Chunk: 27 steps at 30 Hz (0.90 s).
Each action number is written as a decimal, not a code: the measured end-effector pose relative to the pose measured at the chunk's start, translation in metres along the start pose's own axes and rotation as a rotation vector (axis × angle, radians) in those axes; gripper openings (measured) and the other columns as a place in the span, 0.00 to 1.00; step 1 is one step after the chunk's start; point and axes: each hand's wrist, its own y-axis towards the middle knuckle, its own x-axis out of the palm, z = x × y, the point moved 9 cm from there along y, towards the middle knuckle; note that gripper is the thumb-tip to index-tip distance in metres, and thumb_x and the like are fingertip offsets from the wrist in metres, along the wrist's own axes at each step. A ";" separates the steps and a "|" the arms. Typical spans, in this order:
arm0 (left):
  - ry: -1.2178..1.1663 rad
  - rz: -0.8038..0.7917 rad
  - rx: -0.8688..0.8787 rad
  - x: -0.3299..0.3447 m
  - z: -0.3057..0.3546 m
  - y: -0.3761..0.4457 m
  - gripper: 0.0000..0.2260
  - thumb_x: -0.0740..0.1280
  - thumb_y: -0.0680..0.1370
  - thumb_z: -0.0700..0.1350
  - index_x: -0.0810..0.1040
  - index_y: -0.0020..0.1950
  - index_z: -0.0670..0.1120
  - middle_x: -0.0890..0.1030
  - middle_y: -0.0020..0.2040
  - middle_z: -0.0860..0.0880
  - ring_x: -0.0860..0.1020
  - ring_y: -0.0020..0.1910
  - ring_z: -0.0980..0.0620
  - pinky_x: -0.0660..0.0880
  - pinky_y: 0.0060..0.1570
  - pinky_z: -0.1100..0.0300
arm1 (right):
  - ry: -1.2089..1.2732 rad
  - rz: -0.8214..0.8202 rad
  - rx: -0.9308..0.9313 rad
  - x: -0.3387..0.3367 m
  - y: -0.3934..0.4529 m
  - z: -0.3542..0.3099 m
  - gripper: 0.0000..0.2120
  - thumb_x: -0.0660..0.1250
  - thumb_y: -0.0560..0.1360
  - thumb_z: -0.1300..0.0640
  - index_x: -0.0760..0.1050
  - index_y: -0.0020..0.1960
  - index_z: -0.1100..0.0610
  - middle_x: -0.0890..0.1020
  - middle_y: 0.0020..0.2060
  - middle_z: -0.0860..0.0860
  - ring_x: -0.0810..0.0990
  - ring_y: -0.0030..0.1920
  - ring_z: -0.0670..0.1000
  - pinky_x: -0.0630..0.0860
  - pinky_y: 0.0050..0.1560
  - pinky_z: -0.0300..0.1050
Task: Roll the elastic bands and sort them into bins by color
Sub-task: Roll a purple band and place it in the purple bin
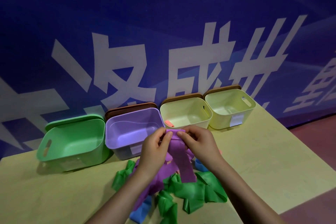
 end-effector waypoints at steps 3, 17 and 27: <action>0.017 -0.001 0.041 0.001 0.008 0.000 0.14 0.64 0.79 0.39 0.74 0.41 0.59 0.78 0.33 0.59 0.76 0.36 0.66 0.67 0.36 0.74 | -0.073 0.055 -0.061 -0.004 -0.003 -0.002 0.13 0.67 0.75 0.53 0.79 0.38 0.61 0.78 0.29 0.56 0.76 0.31 0.54 0.72 0.35 0.51; -0.509 -0.033 -0.251 0.027 -0.006 -0.006 0.20 0.65 0.74 0.57 0.81 0.53 0.41 0.82 0.51 0.38 0.80 0.50 0.41 0.76 0.51 0.48 | 0.050 -0.097 -0.059 -0.021 -0.003 -0.012 0.08 0.68 0.76 0.61 0.80 0.39 0.62 0.78 0.27 0.57 0.75 0.27 0.44 0.72 0.32 0.39; -0.299 -0.016 -0.050 0.024 0.021 0.000 0.08 0.65 0.78 0.43 0.73 0.39 0.43 0.76 0.33 0.52 0.74 0.34 0.58 0.71 0.35 0.66 | 0.332 -0.141 0.055 -0.017 -0.004 -0.007 0.07 0.66 0.77 0.65 0.78 0.42 0.67 0.74 0.25 0.57 0.71 0.26 0.50 0.67 0.27 0.37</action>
